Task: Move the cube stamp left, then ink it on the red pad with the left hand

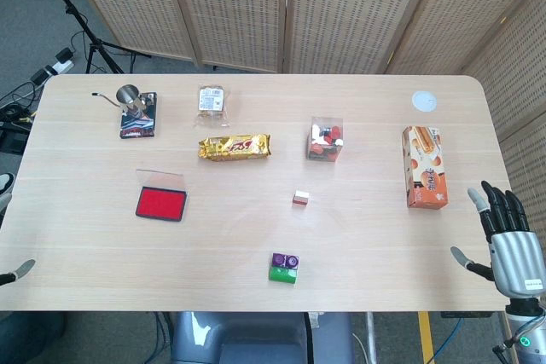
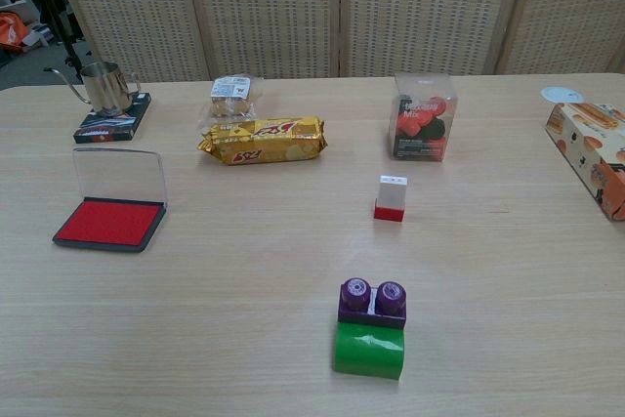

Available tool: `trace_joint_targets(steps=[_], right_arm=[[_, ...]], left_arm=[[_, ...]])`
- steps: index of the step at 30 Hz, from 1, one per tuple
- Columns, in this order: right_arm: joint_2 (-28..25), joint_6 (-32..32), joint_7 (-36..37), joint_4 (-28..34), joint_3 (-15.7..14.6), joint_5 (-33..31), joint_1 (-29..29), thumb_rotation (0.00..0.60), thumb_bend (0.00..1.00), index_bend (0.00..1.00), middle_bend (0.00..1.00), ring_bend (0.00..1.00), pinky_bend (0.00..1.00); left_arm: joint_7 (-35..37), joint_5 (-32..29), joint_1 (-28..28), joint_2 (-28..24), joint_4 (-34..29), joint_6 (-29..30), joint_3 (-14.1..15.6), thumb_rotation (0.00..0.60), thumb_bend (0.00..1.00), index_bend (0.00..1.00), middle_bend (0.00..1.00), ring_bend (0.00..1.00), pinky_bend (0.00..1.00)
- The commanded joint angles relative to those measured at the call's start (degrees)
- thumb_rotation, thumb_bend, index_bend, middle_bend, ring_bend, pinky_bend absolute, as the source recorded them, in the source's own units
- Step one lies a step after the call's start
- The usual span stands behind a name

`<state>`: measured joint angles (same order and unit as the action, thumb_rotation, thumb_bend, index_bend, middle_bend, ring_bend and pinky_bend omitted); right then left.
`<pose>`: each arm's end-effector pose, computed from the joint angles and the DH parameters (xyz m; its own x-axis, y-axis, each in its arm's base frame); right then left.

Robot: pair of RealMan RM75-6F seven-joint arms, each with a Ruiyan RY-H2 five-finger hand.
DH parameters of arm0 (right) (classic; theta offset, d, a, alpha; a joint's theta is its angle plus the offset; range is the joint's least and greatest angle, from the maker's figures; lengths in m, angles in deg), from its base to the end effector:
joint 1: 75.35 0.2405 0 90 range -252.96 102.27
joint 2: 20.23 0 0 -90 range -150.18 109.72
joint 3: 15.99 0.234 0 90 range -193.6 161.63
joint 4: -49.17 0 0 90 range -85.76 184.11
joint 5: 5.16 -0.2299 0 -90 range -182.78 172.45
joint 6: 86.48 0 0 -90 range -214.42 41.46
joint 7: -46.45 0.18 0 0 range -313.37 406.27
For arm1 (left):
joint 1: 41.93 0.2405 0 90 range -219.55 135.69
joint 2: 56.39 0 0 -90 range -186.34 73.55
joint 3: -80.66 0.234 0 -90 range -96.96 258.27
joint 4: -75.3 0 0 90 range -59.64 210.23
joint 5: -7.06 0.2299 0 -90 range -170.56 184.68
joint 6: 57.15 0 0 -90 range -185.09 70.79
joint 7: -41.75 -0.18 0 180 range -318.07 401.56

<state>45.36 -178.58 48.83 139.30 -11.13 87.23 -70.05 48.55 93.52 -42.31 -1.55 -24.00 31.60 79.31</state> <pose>-0.2719 -0.2241 0.1452 0.3561 0.1528 0.9219 -0.9171 -0.1320 0.3761 -0.2996 0.1870 0.1732 0.3254 -0.0105 0.9455 0.9445 0.0511 -0.3245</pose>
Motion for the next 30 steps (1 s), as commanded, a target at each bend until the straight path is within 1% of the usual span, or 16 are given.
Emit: trace_joint_targets(steps=[1,3,7,9,13,15,19,22,23,25,26,28,30], right_arm=[[-0.6,2.8,-0.6,0.0,0.4,0.6,2.1,0.600,0.00,0.00,0.00,0.00,0.00],[-1.5,5.9,-1.3,0.6,1.0,0.7,4.3,0.600,0.00,0.03,0.00,0.00,0.00],[-3.2,11.9,-0.7,3.2,3.0,-0.5,8.8,0.600,0.00,0.14,0.00,0.00,0.00],[-3.7,15.1,-0.3,4.8,4.2,-1.5,11.3,0.600,0.00,0.18,0.00,0.00,0.00],[-3.5,21.4,-1.6,7.9,6.3,-4.1,15.9,0.600,0.00,0.24,0.00,0.00,0.00],[-2.7,24.7,-3.9,9.5,7.1,-6.0,18.1,0.600,0.00,0.26,0.00,0.00,0.00],[-0.1,31.1,-9.5,12.2,8.6,-11.2,22.6,0.600,0.00,0.30,0.00,0.00,0.00],[2.7,35.1,-14.6,13.4,10.0,-16.9,26.2,0.600,0.00,0.31,0.00,0.00,0.00],[4.3,36.5,-17.1,13.6,10.5,-19.7,27.8,0.600,0.00,0.32,0.00,0.00,0.00],[6.4,37.9,-20.5,13.5,11.2,-23.7,29.8,0.600,0.01,0.33,0.00,0.00,0.00],[8.3,38.7,-22.8,13.2,11.5,-26.8,31.4,0.600,0.02,0.34,0.00,0.00,0.00],[10.8,39.0,-25.9,12.4,11.9,-30.7,33.3,0.600,0.05,0.34,0.00,0.00,0.00],[13.9,38.7,-29.5,11.0,12.2,-35.1,35.5,0.600,0.05,0.34,0.00,0.00,0.00]], left_arm=[[0.0,-0.8,-0.2,0.0,0.0,-0.6,-0.2,0.600,0.02,0.00,0.00,0.00,0.00],[-0.2,-1.4,-0.4,0.0,-0.1,-1.1,-0.5,0.600,0.02,0.00,0.00,0.00,0.00],[-0.7,-2.5,-0.8,0.0,-0.5,-1.8,-1.0,0.600,0.02,0.00,0.00,0.00,0.00],[-1.0,-3.2,-1.0,0.1,-0.6,-2.2,-1.2,0.600,0.02,0.00,0.00,0.00,0.00],[-1.3,-4.5,-1.4,0.1,-0.7,-3.0,-1.6,0.600,0.02,0.00,0.00,0.00,0.00],[-1.3,-5.2,-1.5,0.0,-0.8,-3.5,-1.8,0.600,0.02,0.00,0.00,0.00,0.00],[-1.3,-6.3,-2.0,-0.1,-0.8,-4.5,-2.2,0.600,0.02,0.00,0.00,0.00,0.00],[-1.3,-7.1,-2.3,-0.2,-0.8,-5.3,-2.5,0.600,0.02,0.00,0.00,0.00,0.00],[-1.3,-7.5,-2.5,-0.2,-0.8,-5.7,-2.6,0.600,0.02,0.00,0.00,0.00,0.00],[-1.4,-8.0,-2.7,-0.2,-0.8,-6.1,-2.7,0.600,0.02,0.00,0.00,0.00,0.00],[-1.4,-8.3,-2.8,-0.2,-0.8,-6.5,-2.8,0.600,0.02,0.00,0.00,0.00,0.00],[-1.4,-8.9,-3.1,-0.2,-0.8,-7.0,-3.0,0.600,0.02,0.00,0.00,0.00,0.00],[-1.5,-9.6,-3.3,-0.2,-0.7,-7.6,-3.2,0.600,0.02,0.00,0.00,0.00,0.00]])
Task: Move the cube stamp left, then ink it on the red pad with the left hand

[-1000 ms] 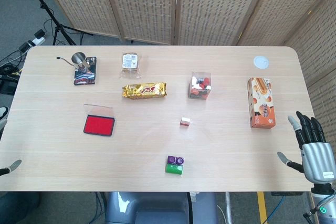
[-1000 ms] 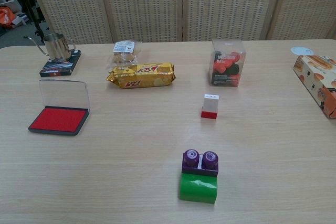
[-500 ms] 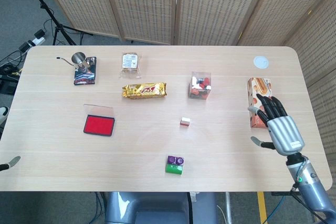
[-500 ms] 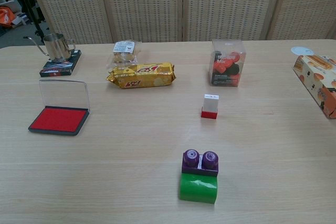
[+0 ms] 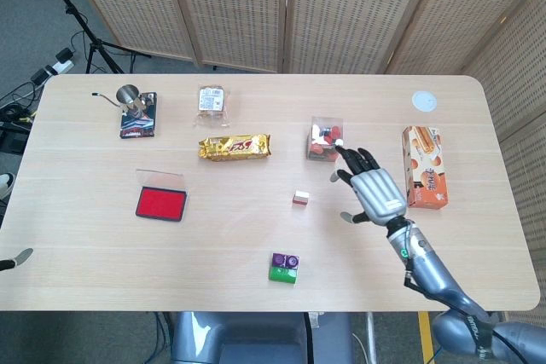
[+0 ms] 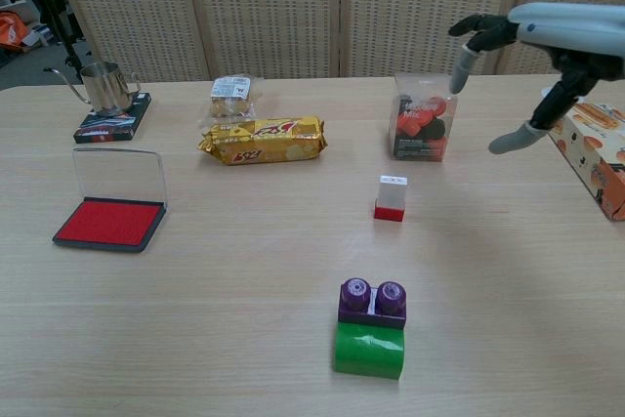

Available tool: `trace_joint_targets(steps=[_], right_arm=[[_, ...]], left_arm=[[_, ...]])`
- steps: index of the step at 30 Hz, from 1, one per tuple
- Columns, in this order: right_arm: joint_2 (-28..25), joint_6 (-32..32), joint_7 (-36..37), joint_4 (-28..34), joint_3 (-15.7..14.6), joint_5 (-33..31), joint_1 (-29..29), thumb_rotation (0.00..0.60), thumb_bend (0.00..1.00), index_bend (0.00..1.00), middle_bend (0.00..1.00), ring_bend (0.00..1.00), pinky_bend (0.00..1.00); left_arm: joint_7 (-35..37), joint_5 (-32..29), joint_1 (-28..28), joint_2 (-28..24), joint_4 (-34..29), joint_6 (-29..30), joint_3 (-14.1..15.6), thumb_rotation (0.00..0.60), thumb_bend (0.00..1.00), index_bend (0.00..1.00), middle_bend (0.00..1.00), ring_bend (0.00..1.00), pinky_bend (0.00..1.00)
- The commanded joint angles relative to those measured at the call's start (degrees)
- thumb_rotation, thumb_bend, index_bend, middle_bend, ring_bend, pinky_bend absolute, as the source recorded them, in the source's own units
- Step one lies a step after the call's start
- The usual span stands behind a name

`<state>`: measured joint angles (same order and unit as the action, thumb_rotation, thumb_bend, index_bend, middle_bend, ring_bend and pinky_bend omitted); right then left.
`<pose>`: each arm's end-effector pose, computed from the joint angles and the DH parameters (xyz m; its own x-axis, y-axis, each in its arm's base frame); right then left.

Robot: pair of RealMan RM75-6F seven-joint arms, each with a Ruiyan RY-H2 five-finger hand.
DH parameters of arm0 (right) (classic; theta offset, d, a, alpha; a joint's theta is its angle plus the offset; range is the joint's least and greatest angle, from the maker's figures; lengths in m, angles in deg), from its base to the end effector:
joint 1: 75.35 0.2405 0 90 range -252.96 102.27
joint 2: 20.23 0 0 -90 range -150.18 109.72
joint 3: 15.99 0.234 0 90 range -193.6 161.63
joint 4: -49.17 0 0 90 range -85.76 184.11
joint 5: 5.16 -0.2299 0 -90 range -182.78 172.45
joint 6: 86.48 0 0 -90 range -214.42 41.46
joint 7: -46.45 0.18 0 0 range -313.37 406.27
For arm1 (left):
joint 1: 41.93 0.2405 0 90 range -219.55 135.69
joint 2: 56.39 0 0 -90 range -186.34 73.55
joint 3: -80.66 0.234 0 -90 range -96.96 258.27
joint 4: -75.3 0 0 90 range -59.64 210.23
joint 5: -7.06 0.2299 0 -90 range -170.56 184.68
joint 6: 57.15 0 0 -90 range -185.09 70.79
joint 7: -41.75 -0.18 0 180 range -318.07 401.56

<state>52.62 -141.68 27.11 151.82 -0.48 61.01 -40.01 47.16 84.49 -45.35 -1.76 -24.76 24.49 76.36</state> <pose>-0.1130 -0.3505 0.0289 0.3818 -0.2152 0.8988 -0.8859 -0.3625 0.2895 -0.3153 0.2119 0.1723 0.3155 0.0306 0.9484 0.9360 0.1543 -0.3163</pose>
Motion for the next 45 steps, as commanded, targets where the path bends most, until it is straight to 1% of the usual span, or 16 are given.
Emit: trace_joint_targets(steps=[1,2,7,11,16,24,28,34,36,45], right_arm=[[7.8,1.6,-9.1,-2.1,1.5,-10.4,6.3,0.600,0.05,0.34,0.00,0.00,0.00],[9.6,1.2,-11.1,-3.5,1.6,-12.6,7.6,0.600,0.05,0.34,0.00,0.00,0.00],[15.2,-0.3,-16.8,-8.6,1.5,-20.0,11.6,0.600,0.05,0.35,0.00,0.00,0.00],[18.5,-0.6,-18.8,-12.4,1.3,-23.3,13.6,0.600,0.06,0.36,0.00,0.00,0.00],[21.9,0.1,-19.8,-17.3,1.5,-26.9,16.0,0.600,0.13,0.36,0.00,0.00,0.00],[22.8,0.8,-20.5,-19.6,1.0,-29.0,17.7,0.600,0.15,0.39,0.00,0.00,0.00],[23.0,1.1,-20.8,-20.7,0.0,-29.2,18.1,0.600,0.16,0.40,0.00,0.00,0.00],[23.2,1.6,-20.6,-22.3,-1.0,-29.7,18.3,0.600,0.25,0.41,0.00,0.00,0.00],[23.3,1.7,-20.8,-22.9,-1.2,-29.8,18.5,0.600,0.26,0.42,0.00,0.00,0.00],[23.6,2.3,-20.9,-24.2,-1.8,-30.5,19.3,0.600,0.26,0.45,0.00,0.00,0.00]], left_arm=[[-0.1,-0.8,-0.4,0.0,0.0,-0.8,-0.2,0.600,0.02,0.00,0.00,0.00,0.00],[-0.2,-1.2,-0.5,0.0,0.1,-1.2,-0.3,0.600,0.02,0.00,0.00,0.00,0.00],[0.0,-3.0,-1.0,-0.1,0.3,-2.6,-0.7,0.600,0.02,0.00,0.00,0.00,0.00],[0.0,-4.1,-1.4,-0.2,0.3,-3.6,-1.0,0.600,0.02,0.00,0.00,0.00,0.00],[-0.4,-5.2,-1.8,-0.1,0.5,-4.6,-1.3,0.600,0.02,0.00,0.00,0.00,0.00],[-0.4,-6.6,-2.2,-0.1,0.8,-5.6,-1.6,0.600,0.02,0.00,0.00,0.00,0.00],[-0.4,-6.7,-2.3,-0.1,0.9,-5.9,-1.6,0.600,0.03,0.00,0.00,0.00,0.00],[-0.4,-6.9,-2.4,-0.1,1.0,-6.2,-1.5,0.600,0.03,0.00,0.00,0.00,0.00],[-0.5,-7.0,-2.5,-0.1,1.0,-6.4,-1.5,0.600,0.03,0.00,0.00,0.00,0.00],[-0.6,-7.4,-2.7,-0.1,1.1,-6.9,-1.6,0.600,0.03,0.00,0.00,0.00,0.00]])
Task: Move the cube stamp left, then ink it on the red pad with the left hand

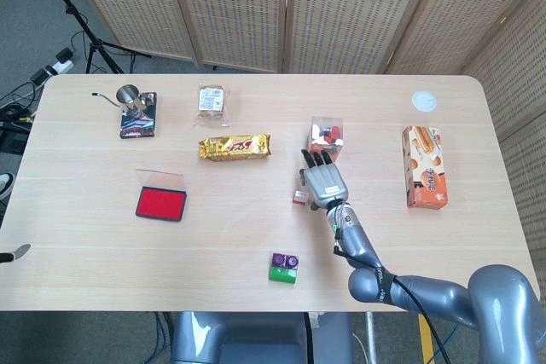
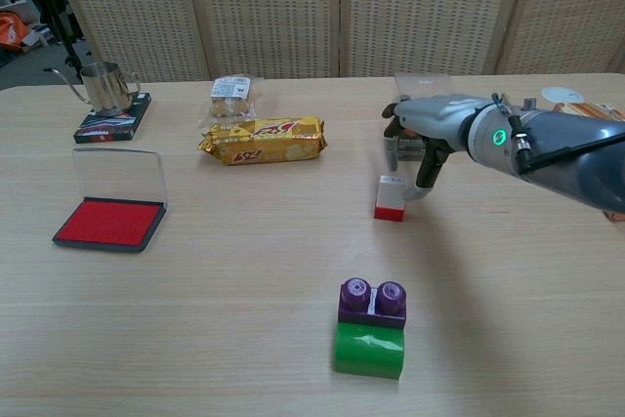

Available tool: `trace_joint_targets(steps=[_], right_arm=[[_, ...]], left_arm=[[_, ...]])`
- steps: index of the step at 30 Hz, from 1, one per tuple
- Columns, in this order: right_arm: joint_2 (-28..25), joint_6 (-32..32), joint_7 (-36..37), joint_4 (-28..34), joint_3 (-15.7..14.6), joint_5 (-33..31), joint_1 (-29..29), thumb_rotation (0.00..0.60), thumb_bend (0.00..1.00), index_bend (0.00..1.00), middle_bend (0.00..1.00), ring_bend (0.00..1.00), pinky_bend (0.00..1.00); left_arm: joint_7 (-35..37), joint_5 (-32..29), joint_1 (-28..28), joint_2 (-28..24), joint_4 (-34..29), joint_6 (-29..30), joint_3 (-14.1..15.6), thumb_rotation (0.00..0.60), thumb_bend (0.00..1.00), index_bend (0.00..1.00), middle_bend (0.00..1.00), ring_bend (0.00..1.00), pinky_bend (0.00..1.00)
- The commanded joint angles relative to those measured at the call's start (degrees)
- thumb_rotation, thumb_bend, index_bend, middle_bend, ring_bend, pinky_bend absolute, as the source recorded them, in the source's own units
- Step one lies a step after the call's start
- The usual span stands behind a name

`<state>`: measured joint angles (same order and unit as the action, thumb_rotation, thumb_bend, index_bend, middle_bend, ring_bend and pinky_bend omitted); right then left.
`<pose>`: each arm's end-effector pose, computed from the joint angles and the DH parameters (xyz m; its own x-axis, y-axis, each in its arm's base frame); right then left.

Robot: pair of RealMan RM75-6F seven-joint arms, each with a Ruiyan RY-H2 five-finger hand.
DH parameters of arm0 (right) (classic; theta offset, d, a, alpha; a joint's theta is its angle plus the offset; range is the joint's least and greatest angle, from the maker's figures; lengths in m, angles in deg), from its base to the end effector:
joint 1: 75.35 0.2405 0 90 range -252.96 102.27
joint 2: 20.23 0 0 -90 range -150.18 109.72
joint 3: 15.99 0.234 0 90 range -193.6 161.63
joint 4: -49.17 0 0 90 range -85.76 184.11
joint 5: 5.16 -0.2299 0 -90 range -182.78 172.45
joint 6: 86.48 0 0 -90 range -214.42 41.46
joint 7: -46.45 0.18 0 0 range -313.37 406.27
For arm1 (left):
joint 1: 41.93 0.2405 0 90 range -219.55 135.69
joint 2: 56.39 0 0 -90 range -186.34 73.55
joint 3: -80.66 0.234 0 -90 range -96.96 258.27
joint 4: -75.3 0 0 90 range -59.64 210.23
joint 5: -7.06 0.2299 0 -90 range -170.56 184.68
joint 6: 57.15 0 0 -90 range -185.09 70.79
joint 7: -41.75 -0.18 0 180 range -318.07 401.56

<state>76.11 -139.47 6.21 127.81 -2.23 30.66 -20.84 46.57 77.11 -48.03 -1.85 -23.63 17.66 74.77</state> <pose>-0.0952 -0.4006 -0.0834 0.5345 -0.3322 0.7771 -0.8439 -0.2600 0.4693 -0.3344 0.2283 0.1697 0.3004 0.0894 0.9496 0.9190 0.2395 -0.3133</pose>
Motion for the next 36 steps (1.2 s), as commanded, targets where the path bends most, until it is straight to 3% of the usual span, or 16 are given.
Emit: trace_joint_targets(steps=[1,25,36], right_arm=[[0.2,0.2,0.1,-0.3,-0.2,-0.2,0.2,0.600,0.28,0.45,0.00,0.00,0.00],[0.6,2.0,1.9,-2.2,-0.7,-1.9,1.1,0.600,0.36,0.54,0.00,0.00,0.00],[-1.3,1.8,4.4,2.4,0.3,-0.7,1.0,0.600,0.41,0.55,0.00,0.00,0.00]], left_arm=[[0.0,-0.1,0.0,0.0,0.0,-0.1,0.0,0.600,0.03,0.00,0.00,0.00,0.00],[-0.4,-0.4,-0.1,0.1,0.0,-0.1,0.0,0.600,0.03,0.00,0.00,0.00,0.00],[0.0,-0.2,-0.1,-0.1,0.0,-0.3,0.1,0.600,0.03,0.00,0.00,0.00,0.00]])
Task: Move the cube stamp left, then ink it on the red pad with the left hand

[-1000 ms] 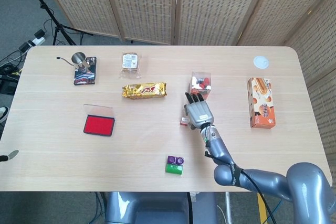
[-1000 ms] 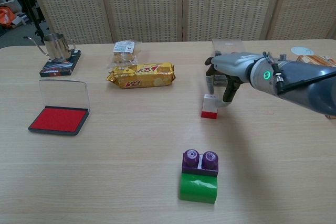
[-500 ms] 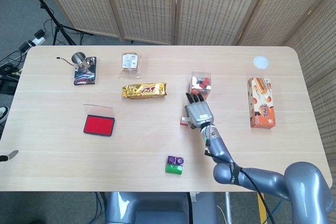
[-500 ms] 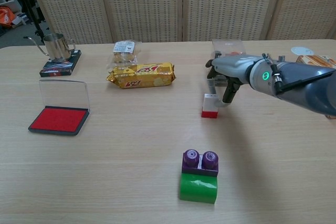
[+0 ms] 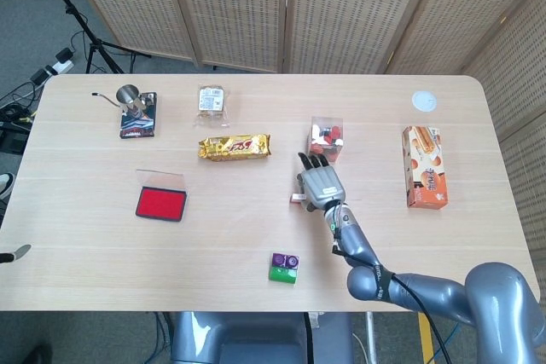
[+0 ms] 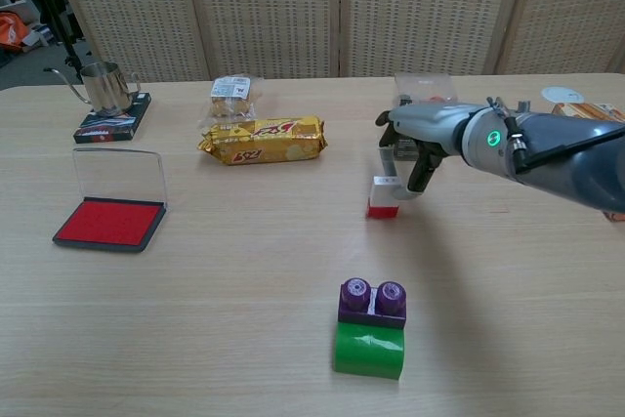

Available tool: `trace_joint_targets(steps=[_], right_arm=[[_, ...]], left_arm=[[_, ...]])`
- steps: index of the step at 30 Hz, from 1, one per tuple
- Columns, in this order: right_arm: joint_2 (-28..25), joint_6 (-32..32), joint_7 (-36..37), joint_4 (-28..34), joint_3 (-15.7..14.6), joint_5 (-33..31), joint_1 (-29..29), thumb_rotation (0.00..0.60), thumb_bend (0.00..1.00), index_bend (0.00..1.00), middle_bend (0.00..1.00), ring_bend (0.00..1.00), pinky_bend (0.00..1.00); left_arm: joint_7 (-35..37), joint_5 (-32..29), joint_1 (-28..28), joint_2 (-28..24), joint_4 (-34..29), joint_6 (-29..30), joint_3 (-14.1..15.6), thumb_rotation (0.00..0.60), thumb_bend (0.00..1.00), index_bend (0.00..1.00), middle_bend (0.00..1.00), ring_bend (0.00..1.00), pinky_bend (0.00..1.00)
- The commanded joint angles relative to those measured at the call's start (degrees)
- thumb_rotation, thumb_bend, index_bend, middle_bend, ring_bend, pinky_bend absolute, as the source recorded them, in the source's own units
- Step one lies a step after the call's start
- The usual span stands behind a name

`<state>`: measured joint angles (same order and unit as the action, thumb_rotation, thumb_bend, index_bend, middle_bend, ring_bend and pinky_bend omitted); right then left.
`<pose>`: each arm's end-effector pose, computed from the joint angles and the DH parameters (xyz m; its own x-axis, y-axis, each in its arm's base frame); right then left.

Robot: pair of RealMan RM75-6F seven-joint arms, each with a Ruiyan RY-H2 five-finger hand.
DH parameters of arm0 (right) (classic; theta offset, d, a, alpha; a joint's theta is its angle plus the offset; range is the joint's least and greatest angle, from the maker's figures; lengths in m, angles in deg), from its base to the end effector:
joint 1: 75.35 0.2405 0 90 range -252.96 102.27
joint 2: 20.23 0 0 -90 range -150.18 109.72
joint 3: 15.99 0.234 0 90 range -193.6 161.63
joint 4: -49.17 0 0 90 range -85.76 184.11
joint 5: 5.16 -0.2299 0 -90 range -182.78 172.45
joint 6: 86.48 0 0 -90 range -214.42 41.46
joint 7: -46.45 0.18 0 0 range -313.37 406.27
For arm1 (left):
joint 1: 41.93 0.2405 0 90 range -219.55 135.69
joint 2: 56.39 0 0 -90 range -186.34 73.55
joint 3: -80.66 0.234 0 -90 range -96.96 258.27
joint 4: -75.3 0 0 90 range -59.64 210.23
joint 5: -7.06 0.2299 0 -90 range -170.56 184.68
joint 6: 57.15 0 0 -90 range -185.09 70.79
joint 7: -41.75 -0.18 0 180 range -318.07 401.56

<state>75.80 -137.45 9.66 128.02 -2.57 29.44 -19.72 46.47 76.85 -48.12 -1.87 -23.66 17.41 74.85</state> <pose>-0.0910 -0.3991 -0.0888 0.4854 -0.3761 0.7892 -0.8728 -0.2608 0.4125 -0.3352 0.2282 0.1691 0.2999 0.0942 0.9493 0.9178 0.2429 -0.3141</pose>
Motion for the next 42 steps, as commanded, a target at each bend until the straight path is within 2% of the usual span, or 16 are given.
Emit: trace_joint_targets(steps=[1,8,17,28,42], right_arm=[[-1.4,-0.3,1.2,3.1,0.9,0.7,-0.1,0.600,0.41,0.55,0.00,0.00,0.00],[-4.8,-2.2,0.8,13.3,3.3,0.3,1.3,0.600,0.41,0.55,0.00,0.00,0.00],[-1.0,-6.5,-5.7,16.5,6.4,-8.9,8.3,0.600,0.41,0.55,0.00,0.00,0.00],[8.0,-10.6,-10.9,12.1,5.5,-14.7,14.2,0.600,0.41,0.55,0.00,0.00,0.00],[13.4,-10.9,-11.4,6.3,4.5,-16.2,15.2,0.600,0.44,0.55,0.00,0.00,0.00]], left_arm=[[0.1,0.1,0.0,-0.1,0.0,0.0,0.0,0.600,0.03,0.00,0.00,0.00,0.00],[1.1,0.7,0.0,-0.4,0.0,-0.3,0.2,0.600,0.03,0.00,0.00,0.00,0.00],[3.0,1.3,-0.1,-1.0,0.4,-1.3,0.5,0.600,0.03,0.00,0.00,0.00,0.00],[4.7,1.5,-0.4,-1.5,1.0,-2.4,0.6,0.600,0.03,0.00,0.00,0.00,0.00],[5.3,1.2,-0.9,-1.6,1.4,-3.7,0.7,0.600,0.03,0.00,0.00,0.00,0.00]])
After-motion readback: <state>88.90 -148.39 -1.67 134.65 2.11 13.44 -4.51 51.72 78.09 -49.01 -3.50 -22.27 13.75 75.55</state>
